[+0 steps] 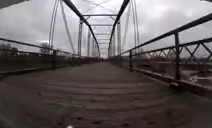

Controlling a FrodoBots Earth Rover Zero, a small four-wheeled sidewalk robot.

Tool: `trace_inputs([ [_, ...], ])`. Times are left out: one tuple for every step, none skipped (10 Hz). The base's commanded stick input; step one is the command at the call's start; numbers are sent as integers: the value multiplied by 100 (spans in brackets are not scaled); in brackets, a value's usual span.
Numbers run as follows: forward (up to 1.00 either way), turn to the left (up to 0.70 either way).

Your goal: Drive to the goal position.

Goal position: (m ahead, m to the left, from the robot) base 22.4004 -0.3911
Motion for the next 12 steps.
trace_inputs([
  [100,0],
  [100,0],
  [100,0],
  [100,0],
  [100,0],
  [100,0],
  [100,0],
  [100,0],
  [100,0],
  [100,0],
  [100,0],
  [100,0],
])
